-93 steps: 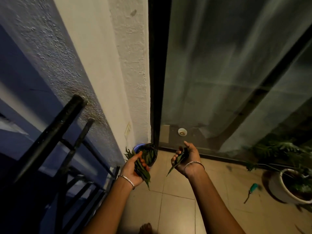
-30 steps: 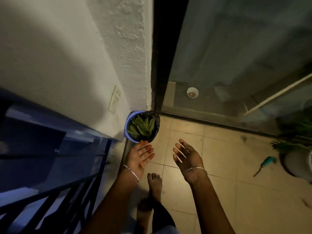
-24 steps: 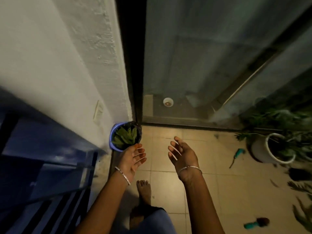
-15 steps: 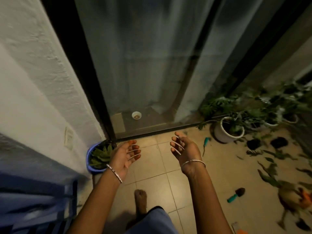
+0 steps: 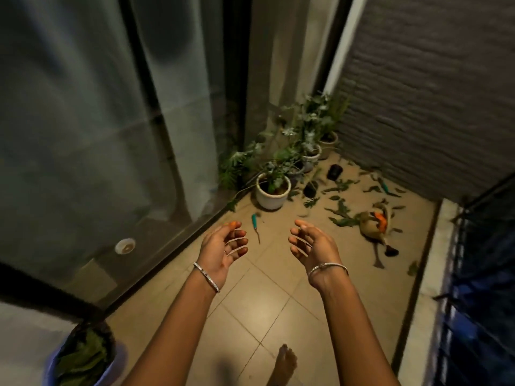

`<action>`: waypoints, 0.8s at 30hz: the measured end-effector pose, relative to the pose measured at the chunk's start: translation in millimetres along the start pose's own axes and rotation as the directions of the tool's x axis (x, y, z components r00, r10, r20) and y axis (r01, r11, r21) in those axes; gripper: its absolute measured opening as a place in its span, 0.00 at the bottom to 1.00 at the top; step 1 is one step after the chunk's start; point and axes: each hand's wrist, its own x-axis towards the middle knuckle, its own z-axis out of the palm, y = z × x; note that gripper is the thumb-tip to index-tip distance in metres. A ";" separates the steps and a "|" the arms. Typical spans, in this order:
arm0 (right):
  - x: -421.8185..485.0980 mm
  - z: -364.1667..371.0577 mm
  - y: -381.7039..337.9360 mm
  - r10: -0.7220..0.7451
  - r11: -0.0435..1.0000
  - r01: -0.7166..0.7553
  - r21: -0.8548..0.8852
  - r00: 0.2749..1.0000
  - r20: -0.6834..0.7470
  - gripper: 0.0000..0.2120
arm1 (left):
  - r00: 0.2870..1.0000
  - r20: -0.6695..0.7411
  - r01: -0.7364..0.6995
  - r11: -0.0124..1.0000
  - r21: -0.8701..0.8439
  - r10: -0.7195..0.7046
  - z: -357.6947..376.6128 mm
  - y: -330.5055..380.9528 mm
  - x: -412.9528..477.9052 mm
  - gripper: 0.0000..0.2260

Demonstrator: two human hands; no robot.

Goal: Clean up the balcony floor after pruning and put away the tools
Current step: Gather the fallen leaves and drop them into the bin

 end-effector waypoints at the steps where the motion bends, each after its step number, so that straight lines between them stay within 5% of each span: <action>1: 7.2 -13.8 -7.7 -0.001 1.000 0.001 0.010 1.000 -0.028 0.09 | 1.000 0.022 0.015 1.000 0.015 -0.015 17.6 -5.4 6.2 0.08; 12: 104.9 -163.7 -123.4 -0.030 0.984 0.078 0.160 0.958 -0.285 0.09 | 0.968 0.185 0.136 0.974 0.183 -0.170 221.1 -64.8 80.0 0.06; 24: 191.7 -265.0 -177.9 0.038 0.953 0.099 0.286 0.898 -0.439 0.09 | 0.952 0.191 0.180 0.941 0.288 -0.241 332.0 -96.9 158.8 0.06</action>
